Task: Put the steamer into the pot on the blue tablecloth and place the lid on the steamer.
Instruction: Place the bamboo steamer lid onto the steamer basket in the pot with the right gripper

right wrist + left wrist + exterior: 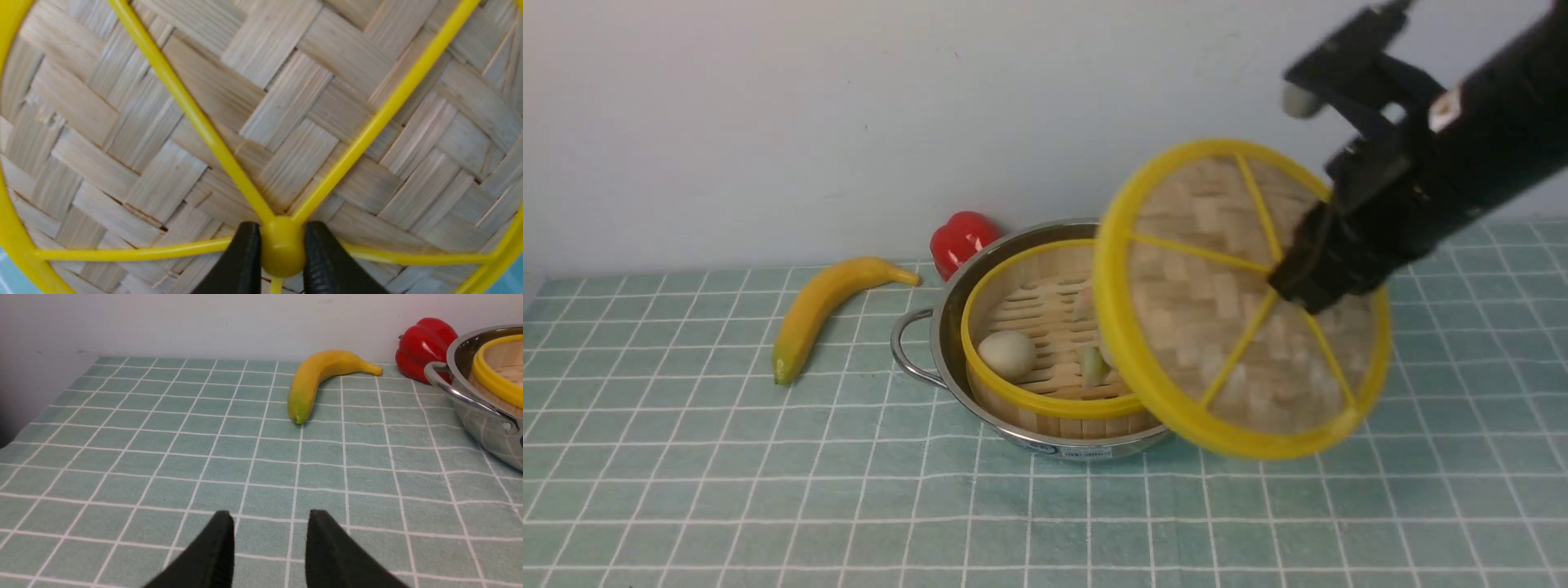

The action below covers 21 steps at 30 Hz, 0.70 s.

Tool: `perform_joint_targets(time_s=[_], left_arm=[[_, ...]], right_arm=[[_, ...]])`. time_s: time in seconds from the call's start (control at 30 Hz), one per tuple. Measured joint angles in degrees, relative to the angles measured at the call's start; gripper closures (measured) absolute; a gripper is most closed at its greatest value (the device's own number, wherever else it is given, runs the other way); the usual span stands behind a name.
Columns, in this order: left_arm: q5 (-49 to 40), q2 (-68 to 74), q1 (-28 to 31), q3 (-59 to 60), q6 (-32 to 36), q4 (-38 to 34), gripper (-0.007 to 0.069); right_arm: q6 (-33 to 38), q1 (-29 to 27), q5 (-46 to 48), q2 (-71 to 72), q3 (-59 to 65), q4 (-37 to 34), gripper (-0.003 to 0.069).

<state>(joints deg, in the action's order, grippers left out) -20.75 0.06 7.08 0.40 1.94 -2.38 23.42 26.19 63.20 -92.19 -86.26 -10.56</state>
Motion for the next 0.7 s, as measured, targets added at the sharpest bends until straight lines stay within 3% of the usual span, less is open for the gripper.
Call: perform_joint_targets(time_s=[0.2, 0.47, 0.7], left_arm=[[0.00, 0.00, 0.00, 0.00, 0.00, 0.00, 0.0382], [0.00, 0.00, 0.00, 0.00, 0.00, 0.00, 0.0382], [0.00, 0.00, 0.00, 0.00, 0.00, 0.00, 0.0382]], right_arm=[[0.54, 5.09, 0.24, -11.29, -12.70, 4.64, 0.0514], [1.27, 5.19, 0.77, -23.07, -24.02, 6.27, 0.0514], [1.36, 5.19, 1.03, -25.79, -24.72, 6.27, 0.0514]])
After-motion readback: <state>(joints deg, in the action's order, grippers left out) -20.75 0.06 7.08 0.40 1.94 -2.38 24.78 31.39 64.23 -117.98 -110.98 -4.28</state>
